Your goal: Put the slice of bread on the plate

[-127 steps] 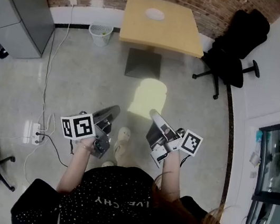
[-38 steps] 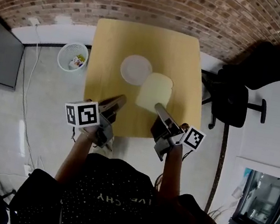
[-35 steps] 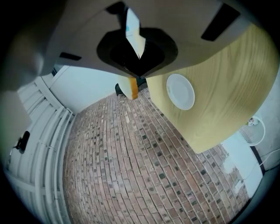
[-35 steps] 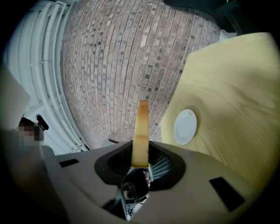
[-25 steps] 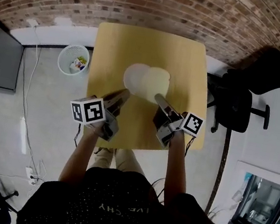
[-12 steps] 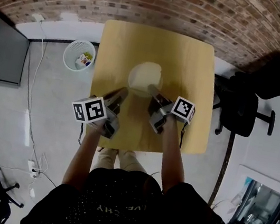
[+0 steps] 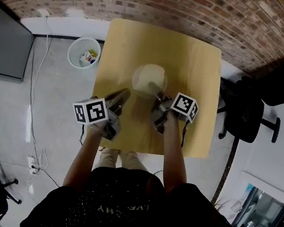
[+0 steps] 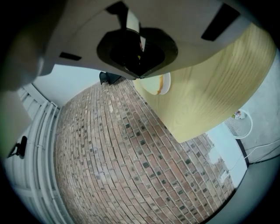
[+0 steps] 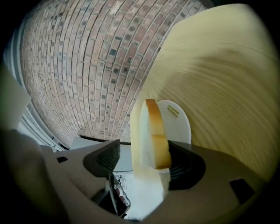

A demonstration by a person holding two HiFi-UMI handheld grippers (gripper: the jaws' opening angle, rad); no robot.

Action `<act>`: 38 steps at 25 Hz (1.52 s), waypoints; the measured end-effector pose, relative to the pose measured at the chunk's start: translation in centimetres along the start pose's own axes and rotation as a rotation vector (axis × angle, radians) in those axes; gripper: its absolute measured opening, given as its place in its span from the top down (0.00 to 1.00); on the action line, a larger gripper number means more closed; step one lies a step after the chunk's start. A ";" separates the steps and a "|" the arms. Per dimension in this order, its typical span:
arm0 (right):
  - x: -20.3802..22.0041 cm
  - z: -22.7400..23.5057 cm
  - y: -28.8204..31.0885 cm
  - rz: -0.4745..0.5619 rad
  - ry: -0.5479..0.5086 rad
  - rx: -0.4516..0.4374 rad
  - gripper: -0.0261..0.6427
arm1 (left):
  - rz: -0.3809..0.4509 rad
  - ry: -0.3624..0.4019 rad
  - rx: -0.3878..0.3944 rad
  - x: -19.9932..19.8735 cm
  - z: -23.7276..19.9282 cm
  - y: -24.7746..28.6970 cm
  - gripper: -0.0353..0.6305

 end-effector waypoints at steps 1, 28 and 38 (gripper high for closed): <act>0.0 -0.2 0.0 0.003 0.014 -0.004 0.47 | 0.000 0.001 -0.001 0.0 0.0 0.0 0.93; 2.3 -14.0 -13.2 0.116 -0.203 -0.431 0.89 | 0.087 0.032 0.118 0.8 7.3 -4.9 0.93; 4.6 -14.4 -15.8 0.176 -0.175 -0.564 0.94 | 0.048 0.077 0.140 3.4 10.1 -5.4 0.93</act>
Point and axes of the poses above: the fingertips, and each gripper's own axes: y forward along the fingers, z to its right, x out of its underside, the point moved 5 cm from there along -y, backward along the fingers, and after that the axes turned 5 degrees about -z, right-handed, at the moved point
